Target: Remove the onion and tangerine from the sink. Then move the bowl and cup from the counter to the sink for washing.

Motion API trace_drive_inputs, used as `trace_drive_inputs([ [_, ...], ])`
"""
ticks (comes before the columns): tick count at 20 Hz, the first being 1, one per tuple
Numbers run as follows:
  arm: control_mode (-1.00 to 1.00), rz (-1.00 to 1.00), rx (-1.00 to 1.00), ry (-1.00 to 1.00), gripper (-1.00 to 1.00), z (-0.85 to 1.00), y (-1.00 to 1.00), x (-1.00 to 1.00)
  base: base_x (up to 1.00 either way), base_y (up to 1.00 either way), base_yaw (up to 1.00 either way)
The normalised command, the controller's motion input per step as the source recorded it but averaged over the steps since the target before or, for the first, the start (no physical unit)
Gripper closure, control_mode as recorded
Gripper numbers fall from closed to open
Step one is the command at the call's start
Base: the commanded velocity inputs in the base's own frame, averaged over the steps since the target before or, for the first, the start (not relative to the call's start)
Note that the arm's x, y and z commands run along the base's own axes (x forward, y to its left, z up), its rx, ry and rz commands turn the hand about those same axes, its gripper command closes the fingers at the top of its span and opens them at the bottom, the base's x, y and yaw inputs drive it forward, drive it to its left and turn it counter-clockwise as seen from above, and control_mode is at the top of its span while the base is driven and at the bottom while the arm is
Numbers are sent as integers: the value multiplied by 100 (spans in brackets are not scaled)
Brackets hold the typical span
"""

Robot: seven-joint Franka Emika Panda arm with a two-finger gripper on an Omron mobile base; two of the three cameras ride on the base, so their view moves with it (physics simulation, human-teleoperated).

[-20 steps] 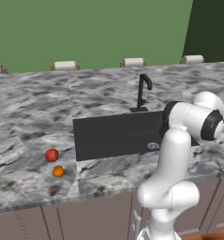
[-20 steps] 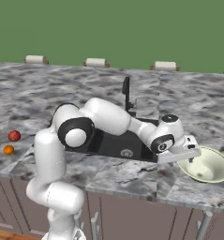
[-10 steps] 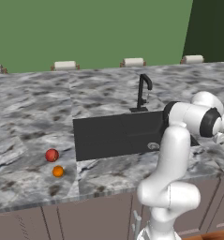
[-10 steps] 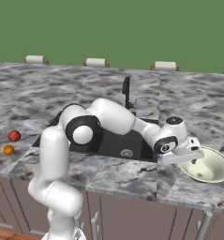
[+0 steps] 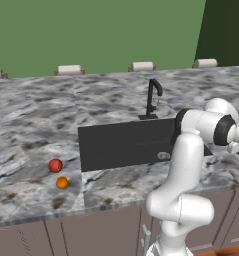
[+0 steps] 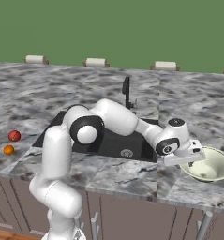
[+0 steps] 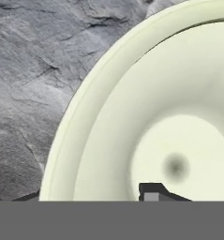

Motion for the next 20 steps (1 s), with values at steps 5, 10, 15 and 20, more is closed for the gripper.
trace_drive_inputs([
  [5,-100,0,2,0,100,3,0,-1,0,0,0],
  [10,-100,0,1,0,100,13,10,-4,0,0,0],
  [15,-100,0,0,-10,100,14,12,-6,0,0,0],
  [20,-100,0,0,-20,100,15,17,0,0,0,0],
])
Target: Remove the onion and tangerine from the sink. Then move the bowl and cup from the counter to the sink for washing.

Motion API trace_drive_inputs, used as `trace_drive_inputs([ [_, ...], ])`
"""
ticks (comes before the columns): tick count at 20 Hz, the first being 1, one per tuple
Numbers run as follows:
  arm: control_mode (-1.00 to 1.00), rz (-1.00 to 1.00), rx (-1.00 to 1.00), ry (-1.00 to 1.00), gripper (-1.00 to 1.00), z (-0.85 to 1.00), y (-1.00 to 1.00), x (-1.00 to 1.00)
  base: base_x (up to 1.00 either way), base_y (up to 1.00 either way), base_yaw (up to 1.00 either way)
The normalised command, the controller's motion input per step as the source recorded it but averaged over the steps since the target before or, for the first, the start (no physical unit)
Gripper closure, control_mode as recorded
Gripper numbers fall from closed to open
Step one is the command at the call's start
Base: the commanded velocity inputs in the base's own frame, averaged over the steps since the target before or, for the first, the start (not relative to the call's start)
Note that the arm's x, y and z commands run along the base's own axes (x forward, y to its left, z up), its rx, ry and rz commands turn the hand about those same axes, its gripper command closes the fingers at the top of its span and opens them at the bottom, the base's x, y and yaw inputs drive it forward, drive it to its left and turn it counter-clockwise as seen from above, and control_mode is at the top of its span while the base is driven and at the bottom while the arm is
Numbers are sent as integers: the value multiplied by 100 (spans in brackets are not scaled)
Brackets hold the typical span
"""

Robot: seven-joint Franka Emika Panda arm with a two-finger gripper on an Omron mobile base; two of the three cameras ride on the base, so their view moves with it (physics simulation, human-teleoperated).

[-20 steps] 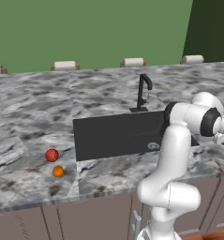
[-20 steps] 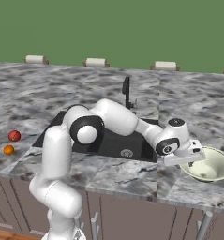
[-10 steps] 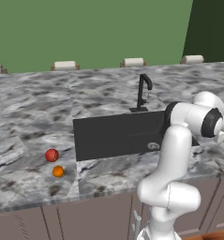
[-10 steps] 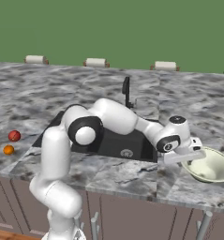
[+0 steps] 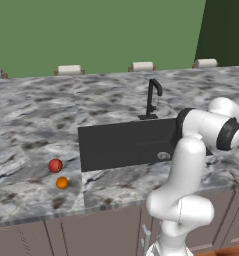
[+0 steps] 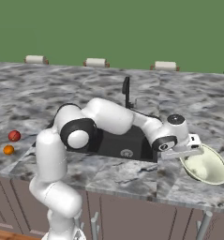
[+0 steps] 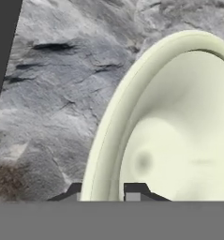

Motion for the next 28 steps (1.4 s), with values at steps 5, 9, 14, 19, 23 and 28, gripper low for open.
trace_drive_inputs([
  [5,-100,5,0,-17,100,19,21,0,0,0,0],
  [9,-100,9,-1,-9,100,22,26,0,0,0,0],
  [14,-100,13,-4,0,100,24,25,0,0,0,0],
  [19,-100,20,-10,0,100,24,25,0,0,0,0],
  [23,-100,22,-8,0,100,22,28,0,0,0,0],
  [28,-100,21,-9,0,100,15,33,4,0,0,0],
])
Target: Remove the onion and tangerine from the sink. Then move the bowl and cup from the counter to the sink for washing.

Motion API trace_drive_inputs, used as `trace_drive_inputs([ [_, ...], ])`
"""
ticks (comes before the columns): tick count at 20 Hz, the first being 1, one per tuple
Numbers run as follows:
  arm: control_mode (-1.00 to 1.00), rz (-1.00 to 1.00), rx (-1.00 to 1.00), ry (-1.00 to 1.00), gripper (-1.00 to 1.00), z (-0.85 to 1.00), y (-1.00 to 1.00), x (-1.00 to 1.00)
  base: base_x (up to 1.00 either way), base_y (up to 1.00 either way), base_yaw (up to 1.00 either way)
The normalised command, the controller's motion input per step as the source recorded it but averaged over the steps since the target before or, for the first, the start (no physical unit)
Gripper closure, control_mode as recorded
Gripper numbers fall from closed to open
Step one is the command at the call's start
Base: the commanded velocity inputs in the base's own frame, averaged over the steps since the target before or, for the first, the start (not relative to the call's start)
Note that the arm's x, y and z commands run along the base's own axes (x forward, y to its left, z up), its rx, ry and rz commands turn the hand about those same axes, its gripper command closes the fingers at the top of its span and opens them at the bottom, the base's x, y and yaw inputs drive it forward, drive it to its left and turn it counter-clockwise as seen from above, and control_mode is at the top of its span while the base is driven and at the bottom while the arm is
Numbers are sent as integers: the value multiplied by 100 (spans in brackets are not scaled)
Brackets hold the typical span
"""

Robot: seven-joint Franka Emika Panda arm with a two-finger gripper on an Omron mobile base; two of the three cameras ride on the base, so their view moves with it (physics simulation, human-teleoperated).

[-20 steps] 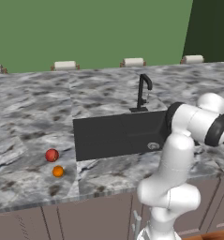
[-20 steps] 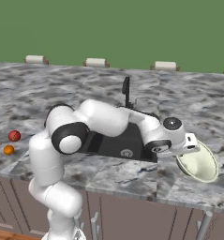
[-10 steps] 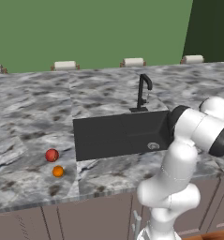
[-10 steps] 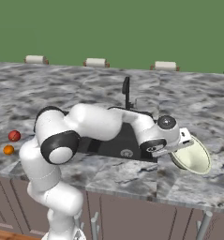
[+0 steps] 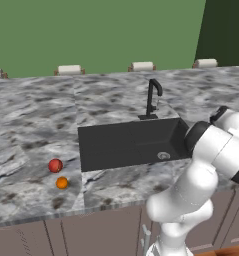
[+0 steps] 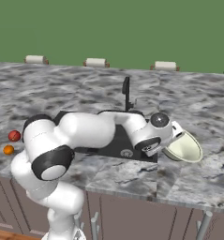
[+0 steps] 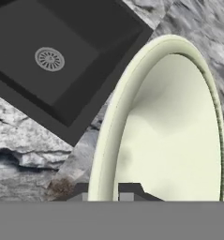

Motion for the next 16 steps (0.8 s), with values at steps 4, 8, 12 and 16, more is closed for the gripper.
trace_drive_inputs([
  [4,-100,20,-8,-2,100,13,34,8,0,0,0],
  [8,-100,20,-8,0,100,12,32,11,0,0,0],
  [12,-100,19,-10,1,100,8,38,13,0,0,0],
  [16,-100,18,-11,5,100,9,37,19,0,0,0],
])
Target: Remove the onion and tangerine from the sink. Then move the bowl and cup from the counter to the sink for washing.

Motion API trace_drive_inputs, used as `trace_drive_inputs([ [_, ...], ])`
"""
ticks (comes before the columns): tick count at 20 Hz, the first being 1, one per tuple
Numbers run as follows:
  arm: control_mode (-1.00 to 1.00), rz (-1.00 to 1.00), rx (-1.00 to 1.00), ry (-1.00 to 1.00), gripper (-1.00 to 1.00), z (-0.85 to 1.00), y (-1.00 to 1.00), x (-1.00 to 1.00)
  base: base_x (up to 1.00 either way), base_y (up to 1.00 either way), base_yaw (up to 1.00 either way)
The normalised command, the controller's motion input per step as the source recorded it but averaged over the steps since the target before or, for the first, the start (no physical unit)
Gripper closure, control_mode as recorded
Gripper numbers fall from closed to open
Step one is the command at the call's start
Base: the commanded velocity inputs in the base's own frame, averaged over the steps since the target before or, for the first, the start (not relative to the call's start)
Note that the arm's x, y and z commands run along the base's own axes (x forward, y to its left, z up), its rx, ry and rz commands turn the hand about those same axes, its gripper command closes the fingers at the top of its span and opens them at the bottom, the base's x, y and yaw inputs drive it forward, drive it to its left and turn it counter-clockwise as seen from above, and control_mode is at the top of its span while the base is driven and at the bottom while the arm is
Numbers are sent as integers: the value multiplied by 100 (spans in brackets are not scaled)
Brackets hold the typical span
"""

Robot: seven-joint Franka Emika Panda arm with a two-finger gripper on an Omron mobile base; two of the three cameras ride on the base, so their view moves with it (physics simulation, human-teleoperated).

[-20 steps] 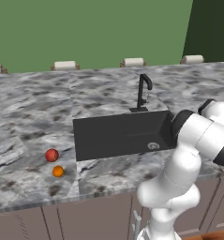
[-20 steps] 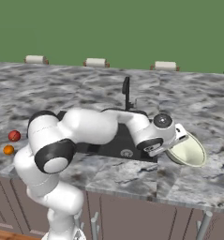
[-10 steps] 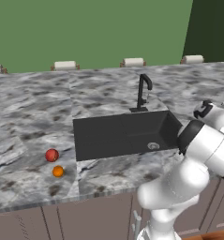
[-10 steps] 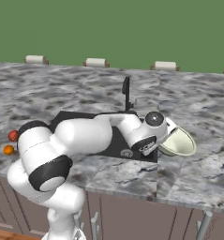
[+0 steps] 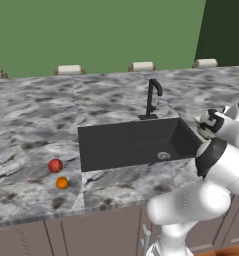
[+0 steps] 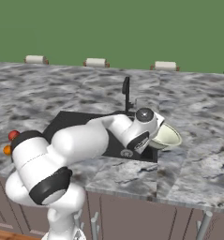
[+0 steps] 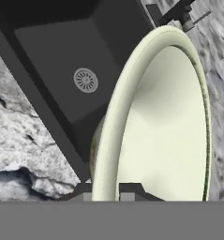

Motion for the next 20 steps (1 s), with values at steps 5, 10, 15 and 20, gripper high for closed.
trace_drive_inputs([
  [5,-100,17,-11,4,100,16,29,14,0,0,0],
  [10,-100,14,-10,7,100,12,28,11,0,0,0],
  [15,-100,16,-7,20,100,4,28,22,0,0,0],
  [20,-100,14,-1,6,100,2,24,23,0,0,0],
])
